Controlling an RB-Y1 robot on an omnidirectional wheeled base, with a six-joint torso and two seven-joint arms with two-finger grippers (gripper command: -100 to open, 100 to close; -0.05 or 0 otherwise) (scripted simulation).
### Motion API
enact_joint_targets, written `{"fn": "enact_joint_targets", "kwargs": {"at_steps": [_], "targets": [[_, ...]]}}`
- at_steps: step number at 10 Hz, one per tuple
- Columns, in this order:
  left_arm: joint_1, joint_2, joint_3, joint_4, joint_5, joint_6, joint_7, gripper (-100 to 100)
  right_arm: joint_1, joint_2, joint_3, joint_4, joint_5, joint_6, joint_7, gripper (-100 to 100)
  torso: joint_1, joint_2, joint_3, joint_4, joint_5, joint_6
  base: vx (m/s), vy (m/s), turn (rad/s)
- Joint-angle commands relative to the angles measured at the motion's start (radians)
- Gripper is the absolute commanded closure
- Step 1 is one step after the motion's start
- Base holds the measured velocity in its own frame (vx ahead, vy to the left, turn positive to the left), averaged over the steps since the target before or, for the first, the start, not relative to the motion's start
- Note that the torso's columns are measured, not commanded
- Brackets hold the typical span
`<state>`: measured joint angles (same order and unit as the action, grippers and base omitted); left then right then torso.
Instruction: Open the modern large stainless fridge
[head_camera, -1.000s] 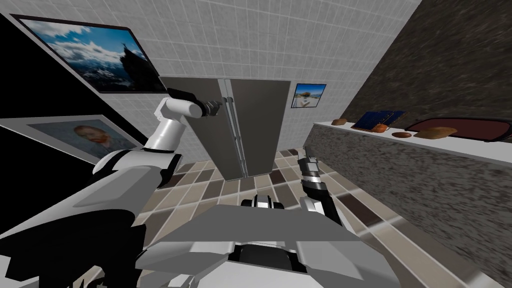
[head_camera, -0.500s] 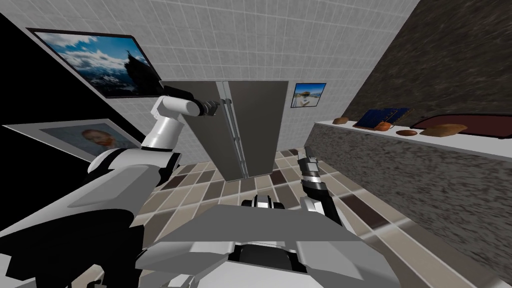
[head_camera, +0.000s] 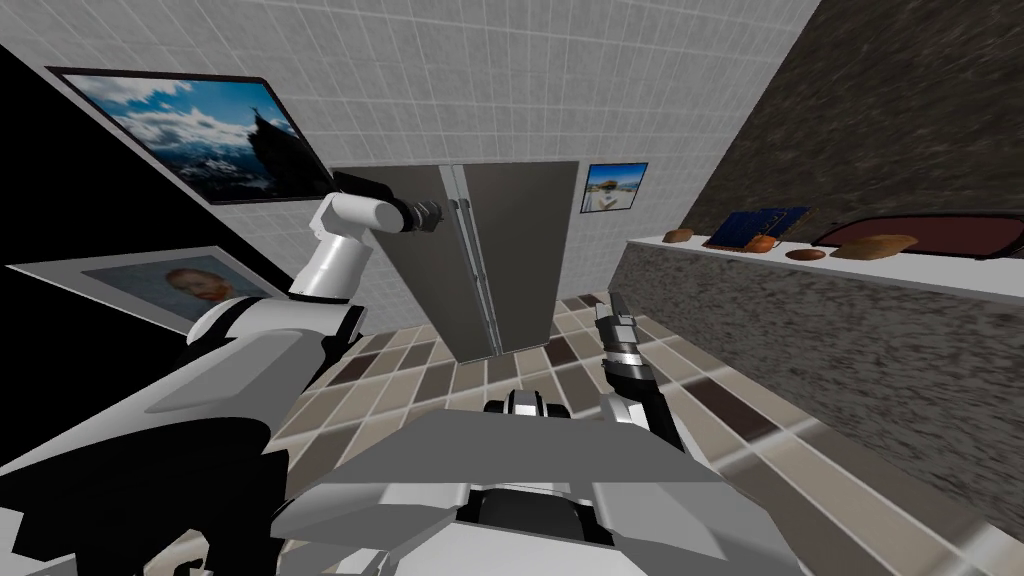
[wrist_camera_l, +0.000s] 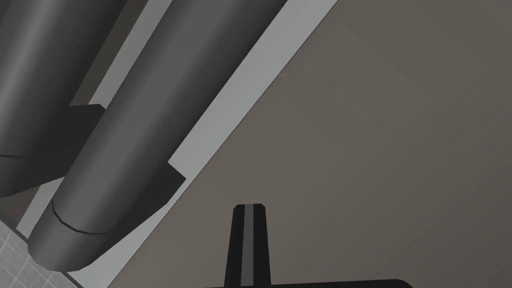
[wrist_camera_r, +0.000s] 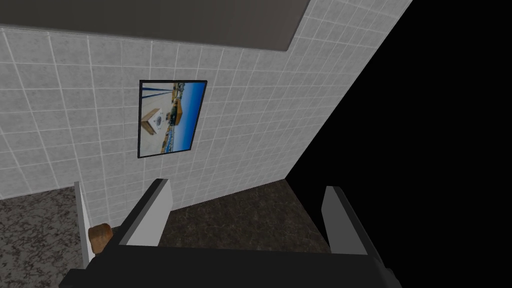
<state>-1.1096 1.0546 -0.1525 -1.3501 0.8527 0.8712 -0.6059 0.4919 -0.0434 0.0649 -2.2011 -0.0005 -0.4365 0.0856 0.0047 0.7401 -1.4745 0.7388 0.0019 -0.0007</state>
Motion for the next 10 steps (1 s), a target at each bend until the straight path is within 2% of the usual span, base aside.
{"fn": "enact_joint_targets", "kwargs": {"at_steps": [1,6,7,8,10], "targets": [[-0.007,-0.017,-0.008,-0.037,0.056,0.006,-0.015,100,0.0,0.0,0.0,0.0,0.0,0.0,0.0,0,-0.003,-0.001,-0.001,-0.001,-0.001,0.001,-0.155,0.218,-0.067],[-0.014,-0.052,-0.023,-0.119,0.163,0.014,-0.041,100,0.0,0.0,0.0,0.0,0.0,0.0,0.0,0,-0.005,-0.002,-0.001,-0.001,-0.002,0.001,-0.134,0.232,-0.064],[-0.006,-0.046,-0.019,-0.107,0.155,0.007,-0.041,100,0.0,0.0,0.0,0.0,0.0,0.0,0.0,0,-0.006,-0.003,-0.002,-0.001,-0.002,0.001,-0.053,0.095,-0.018],[-0.028,-0.029,-0.019,-0.104,0.165,0.03,-0.043,-100,0.0,0.0,0.0,0.0,0.0,0.0,0.0,0,-0.011,-0.006,-0.004,-0.002,-0.004,0.001,0.07,-0.075,-0.023],[-0.043,-0.016,-0.019,-0.102,0.168,0.047,-0.04,-100,0.001,0.001,0.001,0.0,0.0,0.0,0.0,0,-0.017,-0.011,-0.007,-0.004,-0.006,0.002,0.129,-0.146,-0.017]]}}
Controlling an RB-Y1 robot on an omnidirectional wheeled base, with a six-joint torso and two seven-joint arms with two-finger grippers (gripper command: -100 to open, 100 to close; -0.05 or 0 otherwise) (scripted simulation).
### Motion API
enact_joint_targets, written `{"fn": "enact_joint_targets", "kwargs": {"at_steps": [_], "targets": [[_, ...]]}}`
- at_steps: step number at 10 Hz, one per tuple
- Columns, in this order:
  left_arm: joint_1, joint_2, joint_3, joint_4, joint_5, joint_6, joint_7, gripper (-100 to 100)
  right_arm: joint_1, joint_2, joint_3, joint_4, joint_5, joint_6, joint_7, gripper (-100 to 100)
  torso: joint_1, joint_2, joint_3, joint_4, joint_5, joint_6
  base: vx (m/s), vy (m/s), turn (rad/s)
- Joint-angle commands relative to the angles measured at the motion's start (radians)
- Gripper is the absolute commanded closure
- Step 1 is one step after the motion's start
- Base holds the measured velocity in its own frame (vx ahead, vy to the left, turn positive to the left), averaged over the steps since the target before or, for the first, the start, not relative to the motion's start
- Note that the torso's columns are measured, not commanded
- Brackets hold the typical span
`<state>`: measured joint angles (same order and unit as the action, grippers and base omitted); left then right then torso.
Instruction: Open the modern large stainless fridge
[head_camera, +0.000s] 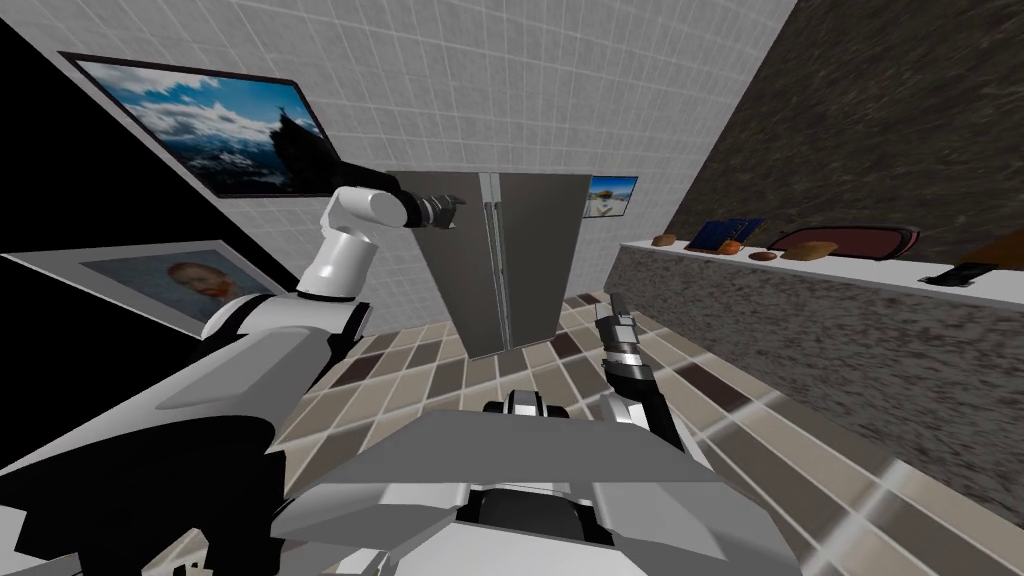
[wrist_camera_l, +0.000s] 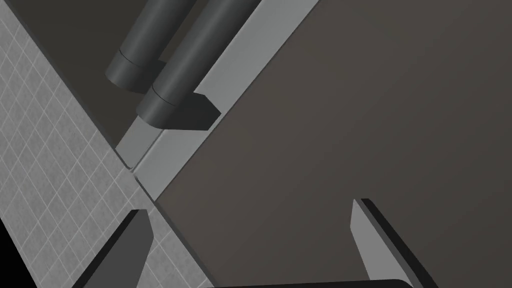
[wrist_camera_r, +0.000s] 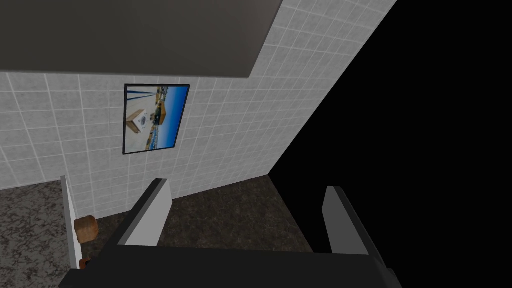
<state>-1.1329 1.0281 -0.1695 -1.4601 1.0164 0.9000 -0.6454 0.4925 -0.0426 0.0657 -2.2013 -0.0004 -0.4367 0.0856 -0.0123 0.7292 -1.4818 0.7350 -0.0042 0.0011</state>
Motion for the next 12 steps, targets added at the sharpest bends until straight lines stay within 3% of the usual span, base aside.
{"fn": "enact_joint_targets", "kwargs": {"at_steps": [1,5,7,8,9,10,12], "targets": [[-0.031,0.019,-0.002,0.009,0.007,0.031,0.002,-100,0.0,0.0,0.0,0.0,0.0,0.0,0.0,0,0.007,0.003,0.002,0.001,0.002,-0.001,0.152,-0.141,-0.029],[-0.073,0.056,-0.001,0.015,0.017,0.081,0.012,-100,0.0,0.0,0.0,0.0,0.0,0.0,0.0,0,0.014,0.009,0.006,0.003,0.005,-0.001,0.143,-0.136,-0.022],[-0.066,0.051,-0.001,0.009,0.013,0.075,0.015,-100,0.0,0.0,0.0,0.0,0.0,0.0,0.0,0,0.016,0.012,0.008,0.004,0.005,-0.001,0.038,-0.036,0.004],[-0.066,0.051,-0.001,0.009,0.013,0.075,0.015,100,0.0,0.0,0.0,0.0,0.0,0.0,0.0,0,0.017,0.013,0.009,0.004,0.006,-0.001,0.007,-0.005,-0.006],[-0.073,0.039,-0.002,-0.024,0.058,0.08,0.007,100,0.0,0.0,0.0,0.0,0.0,0.0,0.0,0,0.015,0.012,0.008,0.003,0.006,-0.002,-0.055,0.125,-0.034],[-0.073,0.039,-0.002,-0.024,0.058,0.08,0.007,100,0.0,-0.001,-0.001,0.0,0.0,0.0,0.0,0,0.017,0.014,0.01,0.003,0.006,0.002,-0.102,0.179,-0.078],[-0.078,0.027,-0.004,-0.056,0.103,0.085,-0.001,100,-0.001,-0.001,-0.001,0.0,0.0,0.0,0.0,0,0.016,0.013,0.01,0.004,0.007,-0.002,-0.1,0.193,-0.057]]}}
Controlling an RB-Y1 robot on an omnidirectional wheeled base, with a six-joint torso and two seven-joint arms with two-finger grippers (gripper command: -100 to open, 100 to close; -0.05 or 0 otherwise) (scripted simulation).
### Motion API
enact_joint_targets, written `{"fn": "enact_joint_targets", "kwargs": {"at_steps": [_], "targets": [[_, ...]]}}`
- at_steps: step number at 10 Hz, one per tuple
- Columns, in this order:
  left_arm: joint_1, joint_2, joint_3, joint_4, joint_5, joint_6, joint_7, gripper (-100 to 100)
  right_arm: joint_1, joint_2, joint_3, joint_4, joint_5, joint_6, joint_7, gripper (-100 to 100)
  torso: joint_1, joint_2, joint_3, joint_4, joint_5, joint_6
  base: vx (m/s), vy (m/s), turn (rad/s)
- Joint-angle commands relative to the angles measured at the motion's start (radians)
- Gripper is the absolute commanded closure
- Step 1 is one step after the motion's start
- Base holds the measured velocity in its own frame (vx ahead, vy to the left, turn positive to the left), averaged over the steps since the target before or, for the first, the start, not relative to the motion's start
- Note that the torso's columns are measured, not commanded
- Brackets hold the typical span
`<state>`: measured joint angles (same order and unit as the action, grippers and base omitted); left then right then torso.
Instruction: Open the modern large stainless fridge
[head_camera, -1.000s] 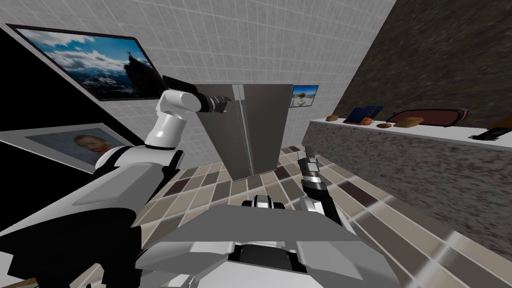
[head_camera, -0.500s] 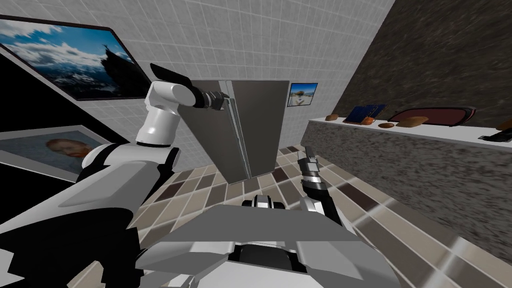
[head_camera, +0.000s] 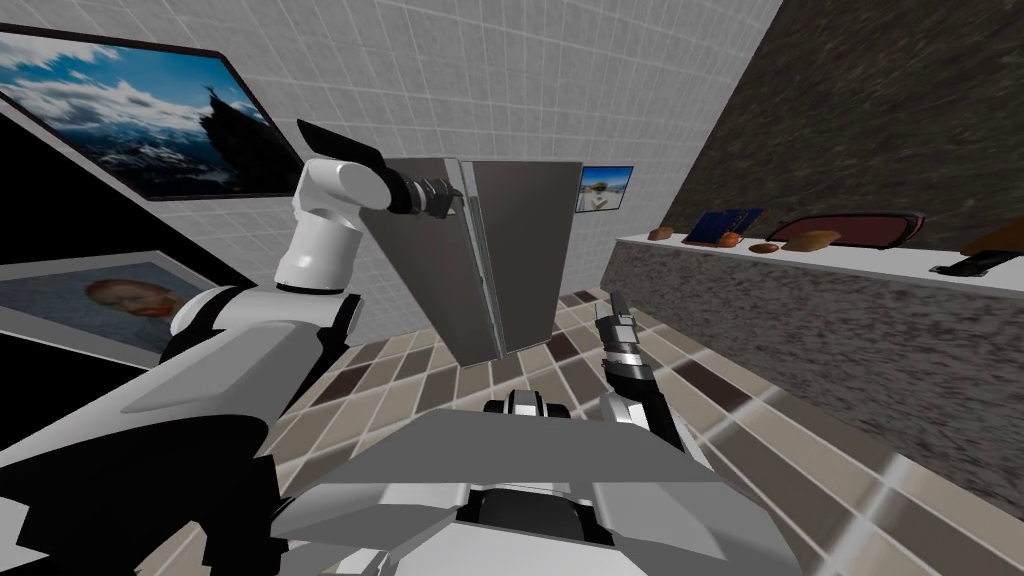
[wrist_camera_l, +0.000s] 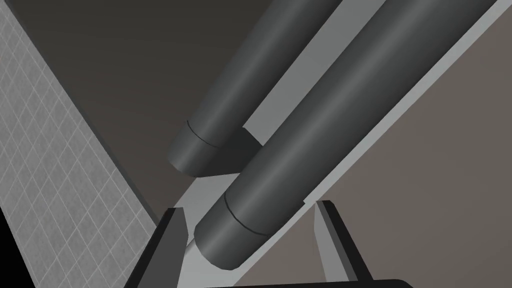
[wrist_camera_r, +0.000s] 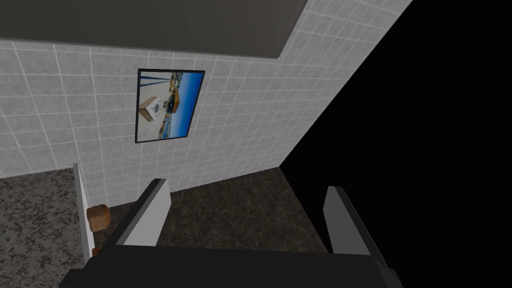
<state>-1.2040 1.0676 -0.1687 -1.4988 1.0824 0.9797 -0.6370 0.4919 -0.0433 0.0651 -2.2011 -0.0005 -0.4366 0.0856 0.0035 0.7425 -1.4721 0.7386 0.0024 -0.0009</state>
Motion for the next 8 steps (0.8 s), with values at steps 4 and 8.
{"fn": "enact_joint_targets", "kwargs": {"at_steps": [4,8], "targets": [[-0.018,-0.037,-0.007,-0.081,0.127,0.016,-0.025,100,0.0,0.0,0.0,0.0,0.0,0.0,0.0,0,-0.002,-0.004,-0.004,0.001,-0.002,0.0,-0.12,0.19,-0.055],[-0.017,-0.056,-0.006,-0.16,0.199,0.024,-0.019,100,0.0,0.0,0.0,0.0,0.0,0.0,0.0,0,-0.008,-0.007,-0.006,-0.001,-0.003,0.0,-0.089,0.165,-0.042]]}}
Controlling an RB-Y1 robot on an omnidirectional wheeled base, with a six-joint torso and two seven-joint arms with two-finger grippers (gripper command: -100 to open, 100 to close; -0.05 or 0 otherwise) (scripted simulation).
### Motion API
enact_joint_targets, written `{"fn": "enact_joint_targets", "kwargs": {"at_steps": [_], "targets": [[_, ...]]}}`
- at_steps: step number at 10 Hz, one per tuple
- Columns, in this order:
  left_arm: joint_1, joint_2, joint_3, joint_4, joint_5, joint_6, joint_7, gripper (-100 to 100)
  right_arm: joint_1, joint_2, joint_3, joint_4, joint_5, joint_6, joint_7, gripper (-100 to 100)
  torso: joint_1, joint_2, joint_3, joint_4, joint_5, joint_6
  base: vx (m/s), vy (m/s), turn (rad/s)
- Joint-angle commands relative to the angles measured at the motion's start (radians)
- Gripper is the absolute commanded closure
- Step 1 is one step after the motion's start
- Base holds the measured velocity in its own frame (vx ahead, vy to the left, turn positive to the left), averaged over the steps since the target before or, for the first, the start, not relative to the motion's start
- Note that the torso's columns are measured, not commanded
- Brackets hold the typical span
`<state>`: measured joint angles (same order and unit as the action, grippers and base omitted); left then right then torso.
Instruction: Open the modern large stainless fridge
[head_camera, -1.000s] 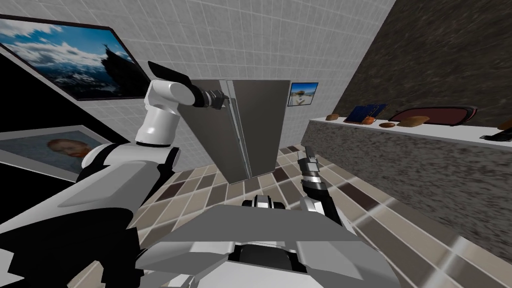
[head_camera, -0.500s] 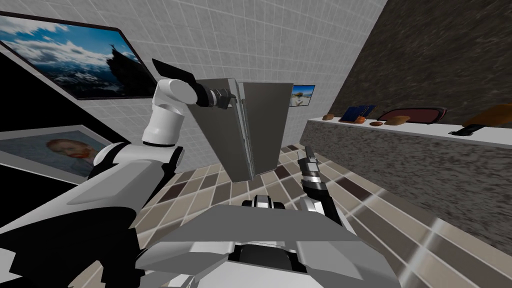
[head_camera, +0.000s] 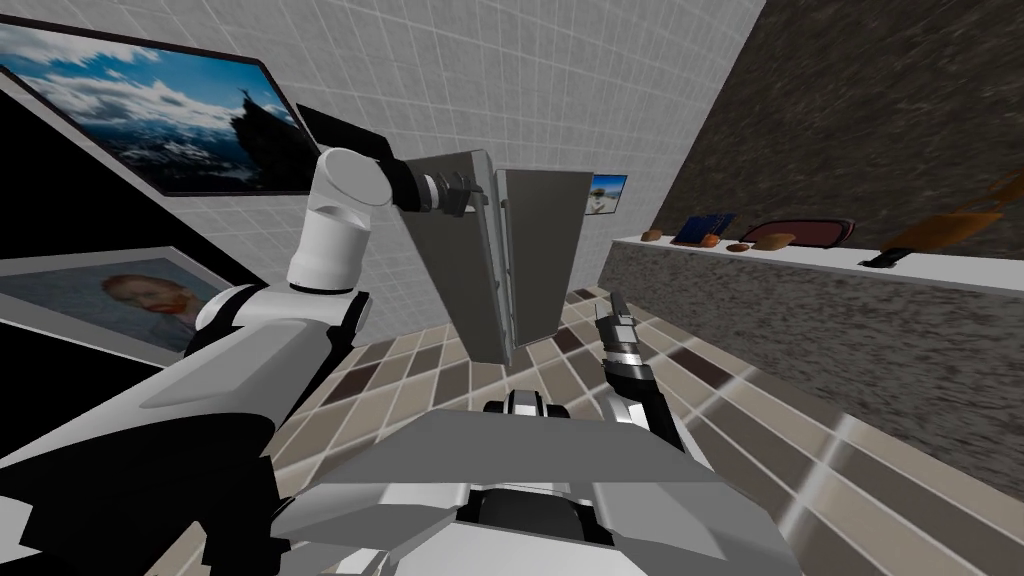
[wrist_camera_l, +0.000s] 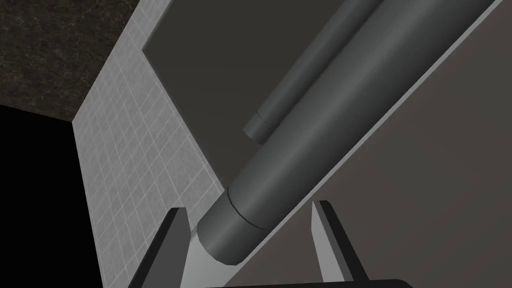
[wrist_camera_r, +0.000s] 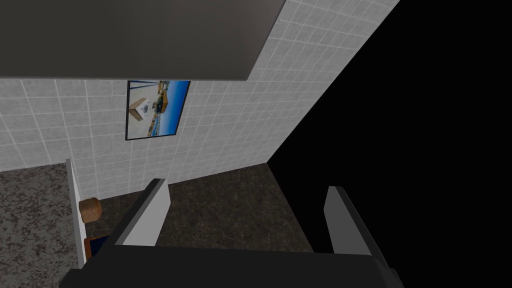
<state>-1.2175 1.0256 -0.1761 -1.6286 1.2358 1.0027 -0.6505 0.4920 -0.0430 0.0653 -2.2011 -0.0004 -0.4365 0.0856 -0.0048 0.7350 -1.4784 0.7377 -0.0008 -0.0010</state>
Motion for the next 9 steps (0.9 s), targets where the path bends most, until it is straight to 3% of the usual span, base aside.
{"fn": "enact_joint_targets", "kwargs": {"at_steps": [1,8,9], "targets": [[-0.005,-0.021,0.001,-0.045,0.068,0.001,-0.009,100,0.0,0.0,0.0,0.0,0.0,0.0,0.0,0,0.003,0.0,0.0,0.0,-0.002,0.005,-0.06,0.314,-0.122],[-0.018,-0.071,0.005,-0.149,0.226,0.005,-0.029,100,0.0,0.0,0.0,0.0,0.0,0.0,0.0,0,0.007,0.003,0.003,-0.002,0.003,0.0,-0.052,0.233,-0.073],[-0.016,-0.065,0.01,-0.132,0.216,-0.001,-0.042,100,0.0,0.0,0.0,0.0,0.0,0.0,0.0,0,0.005,0.001,0.002,-0.002,0.001,0.001,-0.027,0.093,-0.024]]}}
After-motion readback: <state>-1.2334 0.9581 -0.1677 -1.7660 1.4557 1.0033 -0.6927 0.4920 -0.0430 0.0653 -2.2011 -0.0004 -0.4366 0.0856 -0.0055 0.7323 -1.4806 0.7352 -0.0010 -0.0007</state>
